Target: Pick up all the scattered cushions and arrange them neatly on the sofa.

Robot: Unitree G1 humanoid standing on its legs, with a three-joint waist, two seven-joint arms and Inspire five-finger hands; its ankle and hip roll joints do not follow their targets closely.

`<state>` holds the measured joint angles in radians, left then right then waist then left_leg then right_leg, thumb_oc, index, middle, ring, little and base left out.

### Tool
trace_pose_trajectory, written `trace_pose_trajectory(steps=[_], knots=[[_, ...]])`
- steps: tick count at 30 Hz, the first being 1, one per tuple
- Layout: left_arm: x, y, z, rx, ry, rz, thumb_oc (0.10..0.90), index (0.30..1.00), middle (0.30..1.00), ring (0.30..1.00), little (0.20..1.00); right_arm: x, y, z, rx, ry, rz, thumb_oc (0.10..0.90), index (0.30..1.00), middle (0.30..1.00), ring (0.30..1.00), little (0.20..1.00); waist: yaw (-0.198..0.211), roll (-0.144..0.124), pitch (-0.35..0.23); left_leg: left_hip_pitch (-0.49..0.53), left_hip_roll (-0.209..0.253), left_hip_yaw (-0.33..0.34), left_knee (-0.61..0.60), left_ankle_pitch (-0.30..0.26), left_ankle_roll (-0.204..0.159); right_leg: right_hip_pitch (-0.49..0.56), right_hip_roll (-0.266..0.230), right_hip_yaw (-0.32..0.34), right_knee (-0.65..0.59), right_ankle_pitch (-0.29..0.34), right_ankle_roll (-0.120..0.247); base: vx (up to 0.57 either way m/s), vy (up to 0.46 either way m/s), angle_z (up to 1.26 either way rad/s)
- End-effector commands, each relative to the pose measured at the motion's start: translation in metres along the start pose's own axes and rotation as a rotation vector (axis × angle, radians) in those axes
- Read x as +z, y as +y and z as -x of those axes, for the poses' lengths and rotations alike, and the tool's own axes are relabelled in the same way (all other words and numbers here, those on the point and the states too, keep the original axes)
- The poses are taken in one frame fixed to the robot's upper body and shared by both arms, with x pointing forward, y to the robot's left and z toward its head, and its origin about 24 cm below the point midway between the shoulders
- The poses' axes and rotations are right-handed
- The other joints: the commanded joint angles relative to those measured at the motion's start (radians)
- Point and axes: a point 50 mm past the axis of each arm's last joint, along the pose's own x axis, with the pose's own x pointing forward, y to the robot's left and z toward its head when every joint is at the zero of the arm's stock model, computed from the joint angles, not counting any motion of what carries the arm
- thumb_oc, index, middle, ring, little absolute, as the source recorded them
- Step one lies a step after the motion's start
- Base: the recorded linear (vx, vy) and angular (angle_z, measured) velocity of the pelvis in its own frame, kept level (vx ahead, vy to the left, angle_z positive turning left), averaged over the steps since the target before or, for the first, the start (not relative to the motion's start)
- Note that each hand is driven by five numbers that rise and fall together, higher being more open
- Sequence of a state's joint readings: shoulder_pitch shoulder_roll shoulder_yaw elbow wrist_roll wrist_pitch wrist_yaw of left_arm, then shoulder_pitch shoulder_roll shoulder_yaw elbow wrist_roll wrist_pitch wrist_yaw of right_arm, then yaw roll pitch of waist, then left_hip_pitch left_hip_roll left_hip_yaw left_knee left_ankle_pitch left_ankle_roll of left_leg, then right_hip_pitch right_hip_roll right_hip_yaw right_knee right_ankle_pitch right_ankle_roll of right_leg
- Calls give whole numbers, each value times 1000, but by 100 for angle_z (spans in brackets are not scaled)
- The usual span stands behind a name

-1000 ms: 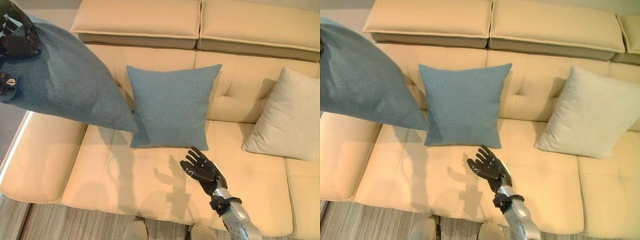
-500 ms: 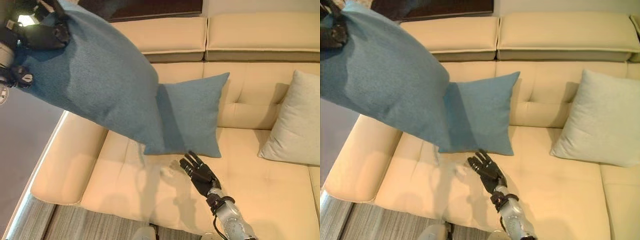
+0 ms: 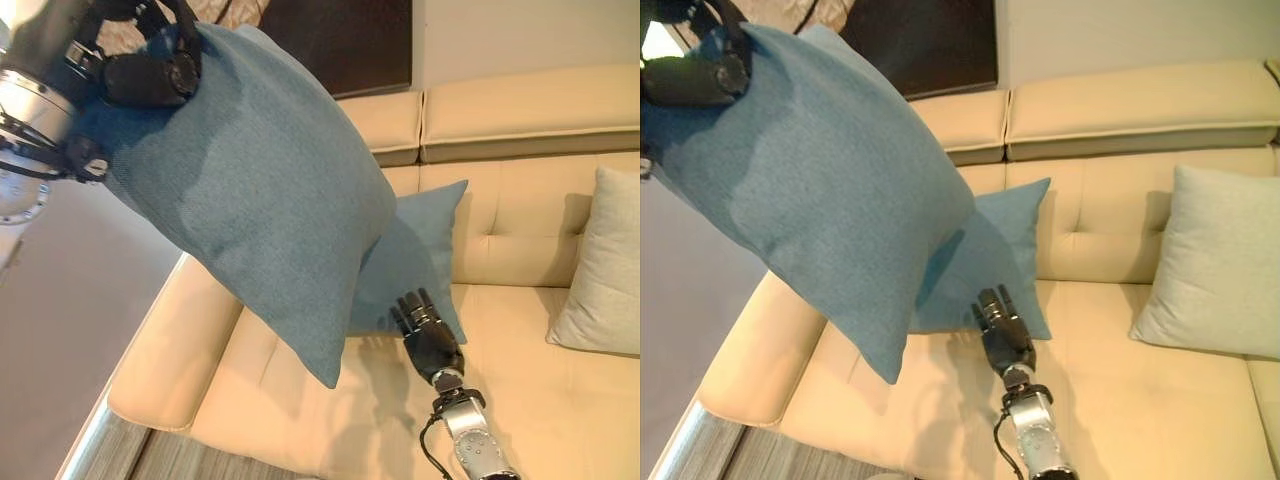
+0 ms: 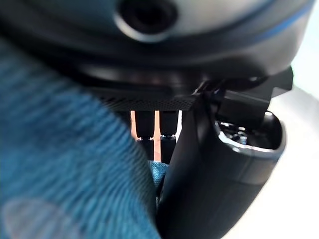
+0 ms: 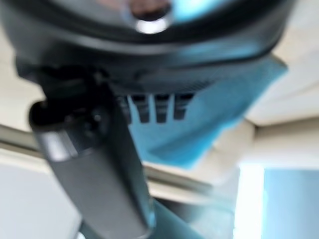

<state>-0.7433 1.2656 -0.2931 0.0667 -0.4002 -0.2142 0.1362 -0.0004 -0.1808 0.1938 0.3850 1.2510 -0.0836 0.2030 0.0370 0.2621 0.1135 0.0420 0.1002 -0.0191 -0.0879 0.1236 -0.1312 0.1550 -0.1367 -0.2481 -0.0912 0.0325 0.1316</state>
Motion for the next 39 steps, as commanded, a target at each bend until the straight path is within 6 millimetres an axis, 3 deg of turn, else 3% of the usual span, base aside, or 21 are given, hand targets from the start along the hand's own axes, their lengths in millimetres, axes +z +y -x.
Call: trace_pose_trajectory(steps=[1, 2, 4, 5, 12, 16, 23, 30, 31, 35, 39], knots=[[11, 83, 0, 467, -104, 76, 400, 300, 300, 300, 300, -32, 58, -9, 299, 93, -90, 800, 900, 900, 900, 900, 15, -17, -162, 10, -61, 43, 20, -58, 14, -12, 61, -21, 31, -131, -12, -26, -12, -13], [9, 70, -2, 456, -114, 127, 400, 300, 300, 300, 300, -46, 76, -11, 363, 150, -102, 800, 900, 900, 900, 900, 19, -21, -158, 6, -61, 39, 23, -57, 14, -13, 62, -20, 32, -132, -15, -26, -13, -5], [8, 58, -6, 441, -120, 163, 400, 300, 300, 300, 300, -56, 92, -9, 438, 196, -122, 800, 900, 900, 900, 900, 21, -26, -153, 2, -60, 36, 26, -57, 14, -15, 64, -21, 34, -132, -18, -20, -10, 1], [8, 58, -6, 441, -120, 162, 400, 300, 300, 300, 300, -57, 92, -9, 438, 196, -122, 800, 900, 900, 900, 900, 21, -26, -153, 2, -60, 35, 26, -57, 13, -15, 64, -21, 35, -132, -18, -33, -23, 2], [8, 23, -11, 414, -150, 282, 400, 300, 300, 300, 300, -44, 155, -3, 714, 140, -191, 800, 900, 900, 900, 900, 24, -50, -142, -2, -57, 28, 30, -58, 18, -19, 69, -26, 45, -135, -27, 0, -10, 3], [2, 14, -2, 421, -131, 317, 400, 300, 300, 300, 300, -27, 165, 1, 764, 68, -181, 800, 900, 900, 900, 900, 23, -64, -140, -4, -56, 28, 30, -61, 20, -23, 69, -28, 50, -134, -29, -3, -13, 5], [-12, 21, 17, 442, -62, 302, 400, 300, 300, 300, 300, 8, 153, 16, 750, -91, -189, 800, 900, 900, 900, 900, -3, -62, -138, -2, -52, 40, 26, -65, 21, -34, 71, -19, 57, -136, -26, 9, 0, -2], [-22, -11, 26, 444, -37, 509, 400, 300, 300, 300, 300, 21, 210, 24, 969, -169, -235, 800, 900, 900, 900, 900, -14, -40, -134, 4, -54, 52, 21, -71, 26, -42, 68, -1, 58, -134, -31, 18, 28, -8], [-23, -22, 26, 435, -30, 556, 400, 300, 300, 300, 300, 17, 223, 24, 1013, -156, -252, 400, 300, 300, 300, 300, -16, -36, -132, 4, -53, 52, 21, -71, 26, -42, 67, 2, 56, -134, -33, 0, 0, 0], [-20, -46, 24, 399, -32, 652, 400, 300, 300, 300, 300, 4, 239, 22, 1042, -93, -251, 400, 300, 300, 300, 300, -18, -40, -124, 6, -48, 60, 22, -71, 26, -39, 71, 13, 50, -133, -39, -13, -14, -5], [-13, -60, 14, 352, -49, 697, 400, 300, 300, 300, 300, -11, 235, 23, 1022, 5, -218, 400, 300, 300, 300, 300, -20, -60, -124, 2, -43, 62, 22, -68, 24, -42, 77, 14, 53, -134, -42, -29, -36, -6]])
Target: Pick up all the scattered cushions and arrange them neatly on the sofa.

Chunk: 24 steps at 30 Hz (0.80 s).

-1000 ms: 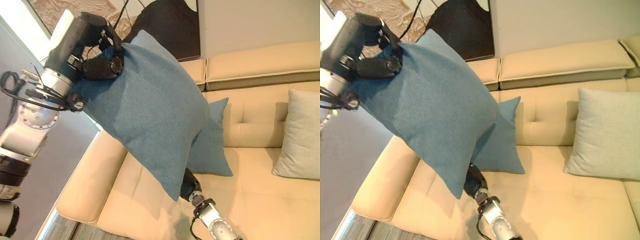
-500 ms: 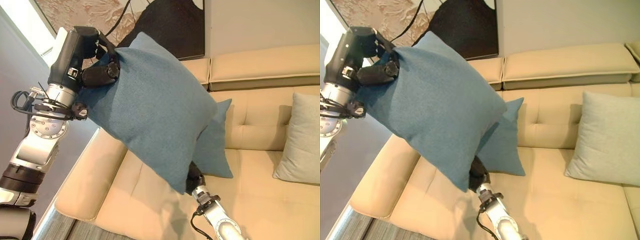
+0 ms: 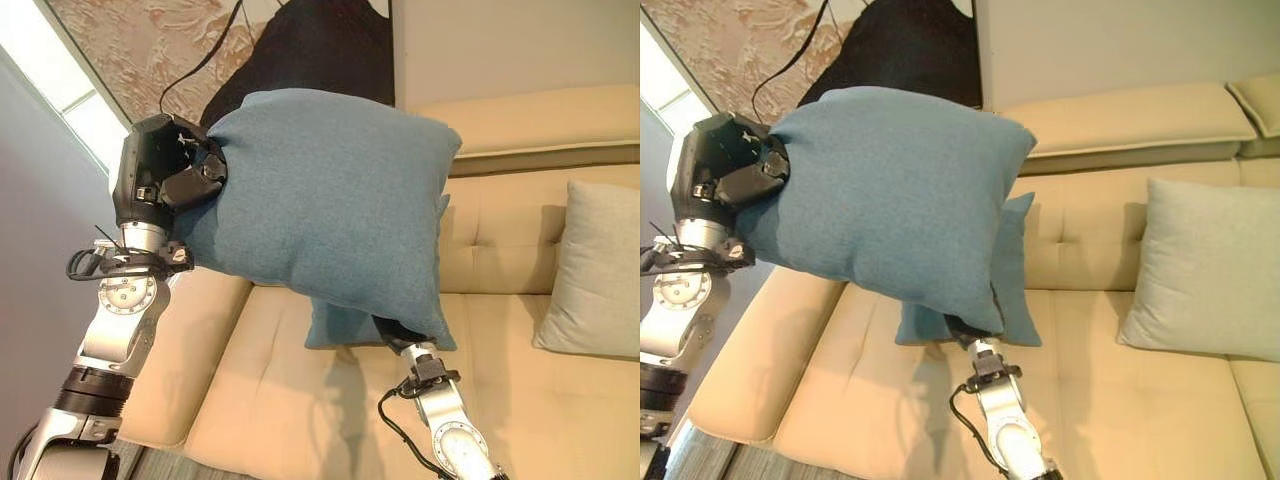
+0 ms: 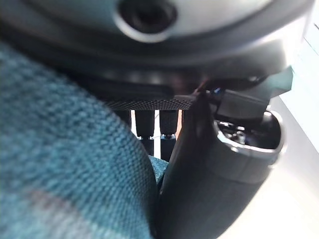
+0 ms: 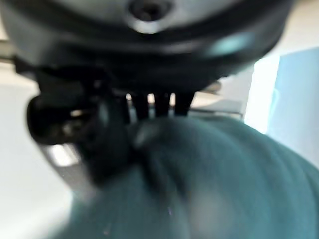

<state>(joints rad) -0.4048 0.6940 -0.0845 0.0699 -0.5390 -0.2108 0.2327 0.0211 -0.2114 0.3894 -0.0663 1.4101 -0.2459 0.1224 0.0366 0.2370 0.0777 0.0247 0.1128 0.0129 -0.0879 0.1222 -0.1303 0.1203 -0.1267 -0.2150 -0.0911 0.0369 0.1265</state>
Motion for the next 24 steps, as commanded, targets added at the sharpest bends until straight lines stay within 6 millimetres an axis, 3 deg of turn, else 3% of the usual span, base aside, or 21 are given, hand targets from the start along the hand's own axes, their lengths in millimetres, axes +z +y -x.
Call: trace_pose_trajectory(steps=[1, 5, 6, 11, 13, 17, 18, 21, 22, 23, 24], knots=[[70, -14, -37, -45, -344, 69, 400, 300, 300, 300, 300, -41, 126, -28, 637, 153, -113, 400, 300, 300, 300, 300, -21, -40, -87, 17, -54, 30, 23, -66, 22, -7, 67, -19, 53, -138, -36, -31, -42, -7], [75, -14, -40, -68, -363, 18, 400, 300, 300, 300, 300, -39, 98, -18, 540, 195, -65, 400, 300, 300, 300, 300, -28, -57, -88, 14, -46, 34, 30, -69, 20, -12, 72, -16, 60, -140, -35, -38, -43, -4], [78, -9, -41, -61, -370, -11, 400, 300, 300, 300, 300, -31, 84, -13, 490, 192, -20, 400, 300, 300, 300, 300, -32, -65, -91, 14, -43, 34, 37, -73, 18, -11, 74, -12, 64, -142, -34, -25, -47, -4], [74, 3, -33, -35, -358, -42, 400, 300, 300, 300, 300, -12, 58, -2, 377, 161, 90, 400, 300, 300, 300, 300, -40, -80, -101, 23, -30, 36, 50, -81, 14, -3, 80, -5, 71, -153, -36, -16, -58, -11], [69, 12, -18, -16, -346, -39, 400, 300, 300, 300, 300, 8, 45, 3, 302, 102, 189, 400, 300, 300, 300, 300, -38, -91, -98, 16, -19, 28, 64, -75, 9, 0, 87, -11, 83, -164, -43, -38, -73, -8], [56, 7, 2, -33, -310, -2, 400, 300, 300, 300, 300, 28, 32, 14, 219, 55, 279, 400, 300, 300, 300, 300, -40, -108, -86, -12, -8, 9, 90, -50, -6, 2, 93, -24, 99, -175, -51, -109, -62, 1], [45, -6, 11, -40, -282, 87, 400, 300, 300, 300, 300, 41, 19, 20, 134, 11, 350, 400, 300, 300, 300, 300, -48, -136, -57, -48, -8, 18, 157, -53, -7, -3, 82, -40, 117, -170, -54, -327, -69, 4], [29, -28, 25, -84, -229, 189, 400, 300, 300, 300, 300, 54, 11, 26, 63, -60, 380, 400, 300, 300, 300, 300, -85, -179, -33, -33, -12, 110, 324, -154, 21, -52, 47, -52, 135, -135, -58, -331, -40, 22], [29, -28, 26, -84, -228, 190, 400, 300, 300, 300, 300, 53, 11, 26, 61, -58, 381, 400, 300, 300, 300, 300, -84, -175, -33, -35, -8, 110, 334, -163, 20, -52, 49, -50, 137, -138, -58, -327, 7, 35], [16, -43, 39, -130, -168, 243, 400, 300, 300, 300, 300, 57, 6, 28, 24, -90, 393, 400, 300, 300, 300, 300, -105, -182, -30, 28, -28, 108, 413, -232, 19, -99, 42, -43, 145, -103, -57, -217, 10, 17], [16, -43, 39, -130, -167, 243, 400, 300, 300, 300, 300, 57, 6, 28, 24, -90, 393, 400, 300, 300, 300, 300, -106, -184, -33, 24, -30, 107, 410, -228, 20, -103, 40, -44, 144, -100, -57, -436, 58, -1]])
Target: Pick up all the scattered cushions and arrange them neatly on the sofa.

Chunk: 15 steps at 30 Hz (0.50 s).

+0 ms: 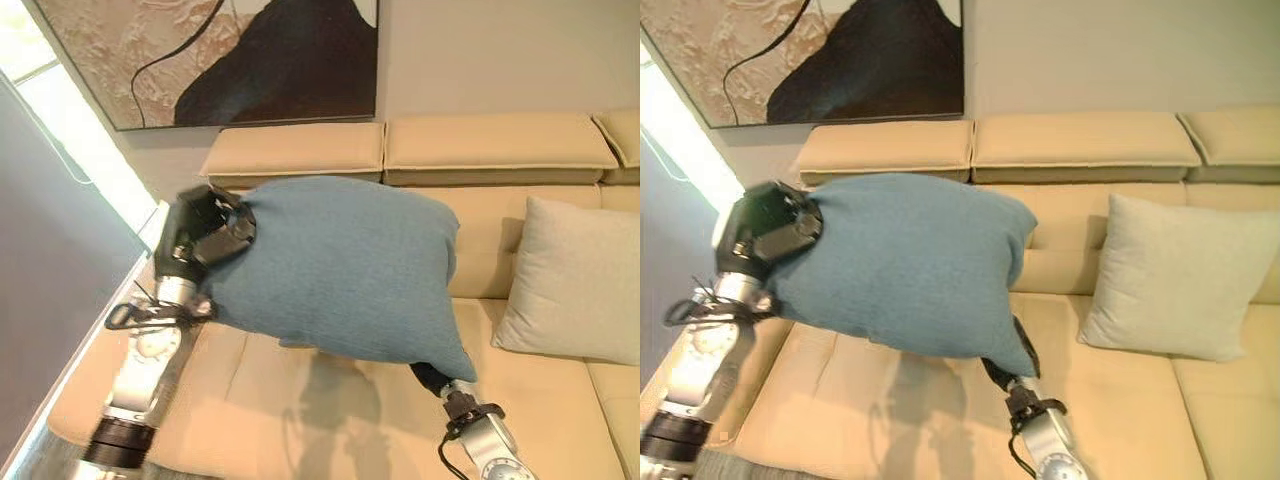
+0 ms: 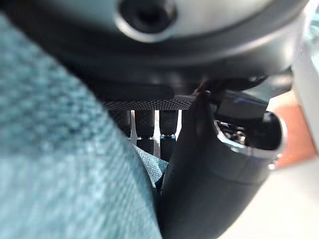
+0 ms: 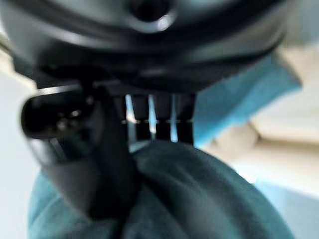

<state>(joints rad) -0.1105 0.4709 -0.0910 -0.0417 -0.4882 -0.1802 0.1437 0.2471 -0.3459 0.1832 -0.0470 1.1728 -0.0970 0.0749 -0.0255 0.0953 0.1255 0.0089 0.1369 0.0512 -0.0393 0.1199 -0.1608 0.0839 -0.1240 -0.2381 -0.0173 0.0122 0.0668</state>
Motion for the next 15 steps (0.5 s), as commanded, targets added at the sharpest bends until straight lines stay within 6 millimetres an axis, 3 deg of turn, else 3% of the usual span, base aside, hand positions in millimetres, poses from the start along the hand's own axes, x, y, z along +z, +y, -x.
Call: trace_pose_trajectory(steps=[1, 2, 5, 6, 7, 10, 11, 13, 15], knots=[[54, -28, -13, -131, -328, 110, 400, 300, 300, 300, 300, 32, 57, -12, 276, -224, 16, 400, 300, 300, 300, 300, -69, -35, -85, 121, -73, 31, 399, -271, 41, -117, 45, -7, 76, -44, 8, -227, 51, -22], [54, -28, -13, -131, -328, 110, 400, 300, 300, 300, 300, 32, 57, -12, 276, -224, 16, 400, 300, 300, 300, 300, -70, -39, -88, 118, -77, 30, 395, -266, 42, -120, 41, -8, 75, -42, 8, -352, 85, -41], [31, -43, 4, -175, -235, 187, 400, 300, 300, 300, 300, 22, 52, -13, 242, -200, -21, 400, 300, 300, 300, 300, -108, -21, -97, 237, -108, -74, 384, -275, 39, -233, 61, 17, 101, 3, 21, -421, 103, -20], [27, -60, 7, -230, -211, 219, 400, 300, 300, 300, 300, 18, 55, -11, 249, -186, -34, 400, 300, 300, 300, 300, -129, -24, -85, 245, -130, -137, 339, -337, 66, -303, 60, 57, 125, 37, 41, -467, 98, -50], [27, -60, 7, -230, -211, 220, 400, 300, 300, 300, 300, 18, 55, -11, 249, -187, -34, 400, 300, 300, 300, 300, -126, -23, -86, 244, -130, -135, 339, -338, 66, -306, 60, 59, 128, 36, 41, -461, 89, -55], [27, -85, 4, -329, -214, 198, 400, 300, 300, 300, 300, 15, 59, -9, 273, -172, -8, 400, 300, 300, 300, 300, -162, -50, -63, 259, -175, -100, 226, -492, 131, -376, 17, 91, 108, 108, 90, -348, 80, -62], [27, -85, 4, -330, -214, 198, 400, 300, 300, 300, 300, 15, 59, -9, 273, -173, -7, 400, 300, 300, 300, 300, -158, -51, -63, 259, -176, -98, 226, -493, 132, -377, 18, 94, 108, 109, 91, -517, 84, -46], [28, -98, -2, -379, -227, 158, 400, 300, 300, 300, 300, 12, 65, -12, 296, -171, 7, 400, 300, 300, 300, 300, -165, -50, -11, 229, -186, -46, 201, -470, 144, -419, -20, 50, 87, 152, 138, -655, 27, 0], [33, -103, -4, -406, -248, 162, 400, 300, 300, 300, 300, 11, 72, -14, 329, -162, 8, 400, 300, 300, 300, 300, -157, -44, 21, 184, -184, -8, 193, -425, 151, -407, -60, 5, 130, 87, 126, -584, -21, -20]])
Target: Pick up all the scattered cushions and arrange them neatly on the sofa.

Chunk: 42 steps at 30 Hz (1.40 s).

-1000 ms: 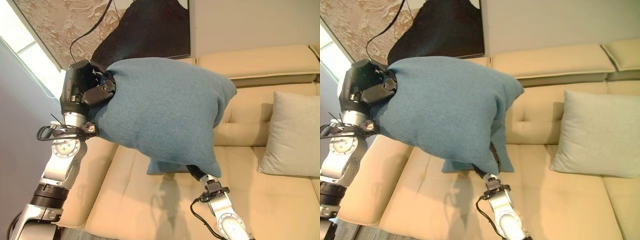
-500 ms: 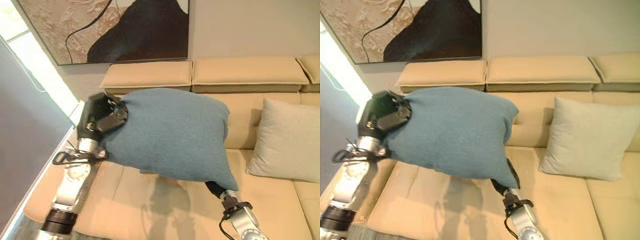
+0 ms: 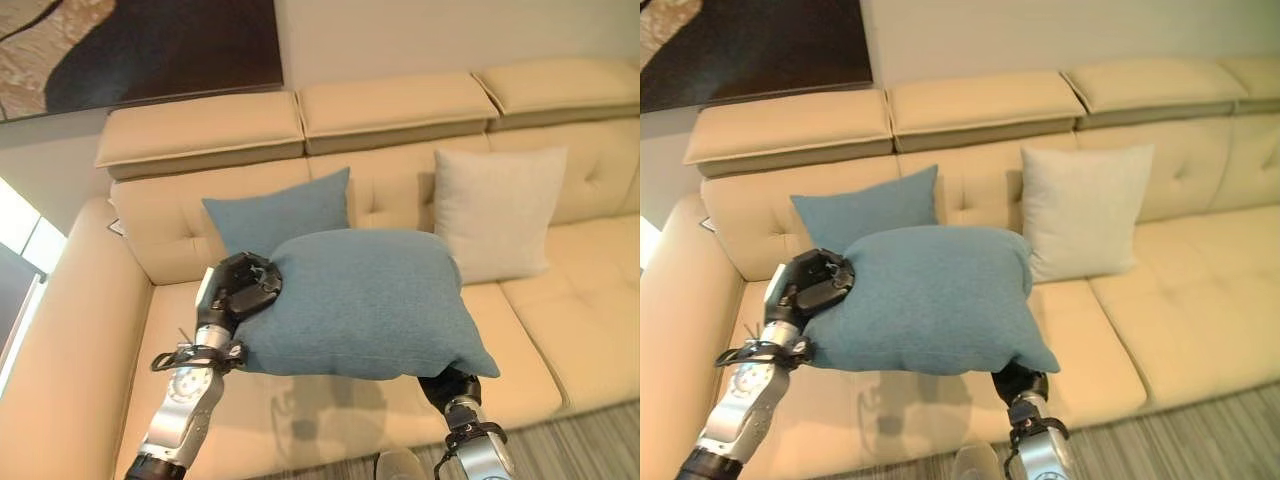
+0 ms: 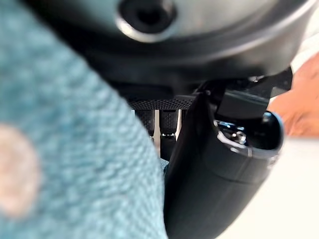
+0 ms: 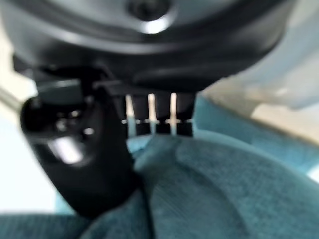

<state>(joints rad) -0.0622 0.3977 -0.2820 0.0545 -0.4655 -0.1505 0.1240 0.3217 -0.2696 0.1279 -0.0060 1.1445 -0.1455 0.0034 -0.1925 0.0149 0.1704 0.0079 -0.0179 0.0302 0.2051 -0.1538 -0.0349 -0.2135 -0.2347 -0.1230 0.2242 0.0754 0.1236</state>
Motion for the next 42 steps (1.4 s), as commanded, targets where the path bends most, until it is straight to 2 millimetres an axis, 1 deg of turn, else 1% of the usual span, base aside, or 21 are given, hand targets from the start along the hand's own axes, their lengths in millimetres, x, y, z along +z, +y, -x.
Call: trace_pose_trajectory(steps=[1, 5, 8, 13, 14, 17, 19, 20, 21, 22, 24, 25, 27, 29, 32, 35, 37, 38, 40, 41, 42], knots=[[92, -65, -19, -312, -488, 42, 400, 300, 300, 300, 300, 12, 102, -14, 534, -94, 29, 400, 300, 300, 300, 300, 16, 43, -13, 164, -27, 36, -46, -135, 33, -95, 42, -125, -64, 1, 57, -536, -20, -79], [92, -68, -18, -329, -480, 46, 400, 300, 300, 300, 300, 13, 106, -16, 550, -93, 61, 400, 300, 300, 300, 300, 54, 66, -26, 91, -1, 163, -67, -61, 61, 10, -25, -194, 118, -86, 16, -459, -73, -138], [90, -67, -17, -316, -468, 56, 400, 300, 300, 300, 300, 12, 111, -23, 555, -85, 94, 400, 300, 300, 300, 300, 95, 80, -76, 29, 23, 260, -71, -8, 60, 149, -46, -170, 105, -130, 33, -343, -228, -91], [89, -50, -14, -231, -451, 79, 400, 300, 300, 300, 300, 17, 121, -35, 567, -109, 195, 400, 300, 300, 300, 300, 189, 61, -120, -75, 152, 442, -38, 60, 5, 320, -165, -230, 68, -80, 93, -358, -501, -127], [90, -49, -14, -231, -452, 76, 400, 300, 300, 300, 300, 18, 119, -34, 559, -119, 204, 400, 300, 300, 300, 300, 200, 50, -118, -94, 173, 441, -34, 71, 1, 334, -157, -216, 57, -88, 97, -227, -573, -114], [86, -47, -14, -231, -431, 72, 400, 300, 300, 300, 300, 21, 108, -36, 503, -135, 230, 400, 300, 300, 300, 300, 186, 32, -105, -116, 273, 437, -45, 162, -56, 332, -47, -170, -21, -259, 67, -166, -650, -95], [82, -46, -17, -207, -418, 88, 400, 300, 300, 300, 300, 22, 101, -37, 469, -133, 253, 400, 300, 300, 300, 300, 171, 42, -95, -109, 336, 402, -81, 239, -79, 295, 35, -122, -48, -294, 25, -148, -527, -94], [82, -46, -17, -208, -419, 89, 400, 300, 300, 300, 300, 22, 101, -37, 469, -134, 253, 400, 300, 300, 300, 300, 173, 45, -95, -108, 340, 403, -82, 241, -81, 295, 39, -121, -49, -293, 23, -134, -554, -91], [86, -49, -19, -205, -437, 113, 400, 300, 300, 300, 300, 23, 102, -40, 461, -142, 251, 400, 300, 300, 300, 300, 179, 41, -66, -112, 335, 208, -79, 287, -86, 264, 93, -53, -58, -282, 0, -100, -331, -109], [87, -49, -19, -205, -438, 113, 400, 300, 300, 300, 300, 23, 102, -40, 462, -143, 251, 400, 300, 300, 300, 300, 178, 44, -67, -117, 339, 206, -79, 290, -87, 262, 98, -54, -62, -278, -2, -123, -483, -119], [91, -52, -20, -221, -459, 121, 400, 300, 300, 300, 300, 23, 101, -41, 461, -146, 266, 400, 300, 300, 300, 300, 189, 24, -52, -115, 264, 27, -55, 220, -65, 245, 133, 24, -81, -262, -19, 7, -462, -128], [90, -55, -21, -240, -456, 131, 400, 300, 300, 300, 300, 21, 94, -42, 443, -131, 290, 400, 300, 300, 300, 300, 186, 13, -58, -108, 213, 44, -18, 161, -50, 250, 156, 50, -110, -248, -32, 65, -443, -132], [89, -56, -22, -237, -450, 139, 400, 300, 300, 300, 300, 23, 92, -42, 433, -134, 305, 400, 300, 300, 300, 300, 189, 12, -57, -107, 179, 70, 11, 118, -36, 256, 164, 72, -122, -244, -34, 87, -295, -124], [86, -58, -24, -232, -435, 151, 400, 300, 300, 300, 300, 23, 93, -43, 435, -136, 316, 400, 300, 300, 300, 300, 201, 14, -60, -135, 82, 77, 41, 61, -17, 263, 189, 108, -148, -227, -25, 165, -280, -127], [88, -60, -25, -246, -443, 106, 400, 300, 300, 300, 300, 20, 99, -48, 452, -136, 338, 400, 300, 300, 300, 300, 270, 29, -54, -231, -80, -25, 62, 72, -19, 294, 251, 206, -178, -205, -9, 242, -213, -169], [90, -62, -24, -265, -457, 98, 400, 300, 300, 300, 300, 13, 98, -48, 461, -110, 332, 400, 300, 300, 300, 300, 291, 53, -74, -176, -112, -105, -19, 82, 16, 319, 277, 267, -191, -209, -6, 253, -98, -170], [89, -63, -23, -270, -451, 105, 400, 300, 300, 300, 300, 11, 95, -46, 456, -99, 344, 400, 300, 300, 300, 300, 295, 47, -90, -144, -109, -95, -52, 83, 36, 323, 262, 256, -169, -198, 1, 281, -97, -84], [88, -60, -23, -250, -443, 113, 400, 300, 300, 300, 300, 12, 98, -50, 456, -109, 361, 400, 300, 300, 300, 300, 313, 51, -95, -118, -97, -77, -63, 72, 47, 310, 248, 202, -108, -207, 4, 401, -185, -36], [91, -56, -23, -243, -446, 112, 400, 300, 300, 300, 300, 12, 97, -50, 450, -109, 386, 400, 300, 300, 300, 300, 334, 56, -95, -77, -37, -31, -67, 44, 38, 261, 140, -43, 18, -216, 17, 376, -299, -95], [95, -55, -25, -240, -461, 78, 400, 300, 300, 300, 300, 11, 94, -49, 442, -98, 389, 400, 300, 300, 300, 300, 313, 65, -96, -37, 7, -22, -63, 22, 31, 195, 79, -87, 99, -188, 24, 334, -287, -118], [95, -55, -25, -240, -461, 78, 400, 300, 300, 300, 300, 11, 94, -49, 442, -98, 389, 400, 300, 300, 300, 300, 313, 63, -94, -36, 5, -22, -62, 20, 31, 193, 77, -86, 108, -194, 24, 370, -256, -71]])
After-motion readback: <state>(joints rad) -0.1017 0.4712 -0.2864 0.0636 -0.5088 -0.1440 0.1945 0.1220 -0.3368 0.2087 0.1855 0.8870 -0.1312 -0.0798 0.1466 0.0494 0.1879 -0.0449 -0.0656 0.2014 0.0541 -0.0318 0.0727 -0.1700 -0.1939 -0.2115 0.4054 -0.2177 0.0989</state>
